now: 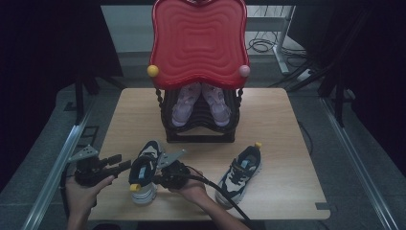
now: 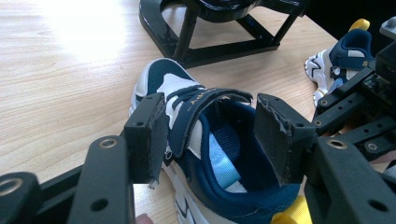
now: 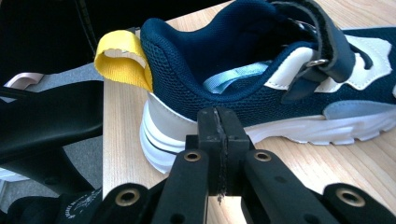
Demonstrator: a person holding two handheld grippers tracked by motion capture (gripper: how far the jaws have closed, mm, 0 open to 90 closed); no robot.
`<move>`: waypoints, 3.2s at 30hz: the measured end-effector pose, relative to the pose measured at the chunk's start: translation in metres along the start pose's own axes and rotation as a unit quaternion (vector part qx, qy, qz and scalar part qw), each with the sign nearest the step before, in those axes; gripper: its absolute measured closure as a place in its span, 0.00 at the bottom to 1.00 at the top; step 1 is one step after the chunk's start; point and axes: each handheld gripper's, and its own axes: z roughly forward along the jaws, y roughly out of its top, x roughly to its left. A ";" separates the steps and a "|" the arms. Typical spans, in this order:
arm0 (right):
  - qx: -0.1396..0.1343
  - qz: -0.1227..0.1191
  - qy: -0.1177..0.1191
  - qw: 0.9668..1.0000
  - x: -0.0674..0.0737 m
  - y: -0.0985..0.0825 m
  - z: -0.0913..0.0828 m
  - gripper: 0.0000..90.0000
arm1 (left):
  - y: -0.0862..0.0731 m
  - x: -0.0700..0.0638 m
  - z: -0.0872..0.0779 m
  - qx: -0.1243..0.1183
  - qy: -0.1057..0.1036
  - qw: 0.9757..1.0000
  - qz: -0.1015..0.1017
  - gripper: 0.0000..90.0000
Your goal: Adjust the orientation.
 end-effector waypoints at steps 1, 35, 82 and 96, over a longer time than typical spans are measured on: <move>0.000 0.001 0.001 1.000 0.001 0.001 0.001 1.00 | 0.000 0.000 0.000 0.000 0.000 1.000 0.000 0.50; -0.024 -0.011 0.014 1.000 0.022 0.014 0.029 1.00 | -0.001 0.006 -0.005 -0.004 0.005 1.000 -0.004 0.50; -0.079 0.083 -0.205 0.972 0.001 -0.151 -0.232 1.00 | 0.003 -0.010 0.012 0.012 -0.009 1.000 0.010 0.49; -0.038 0.097 -0.187 0.977 0.007 -0.186 -0.223 1.00 | 0.001 -0.010 0.015 0.017 -0.013 1.000 0.010 0.49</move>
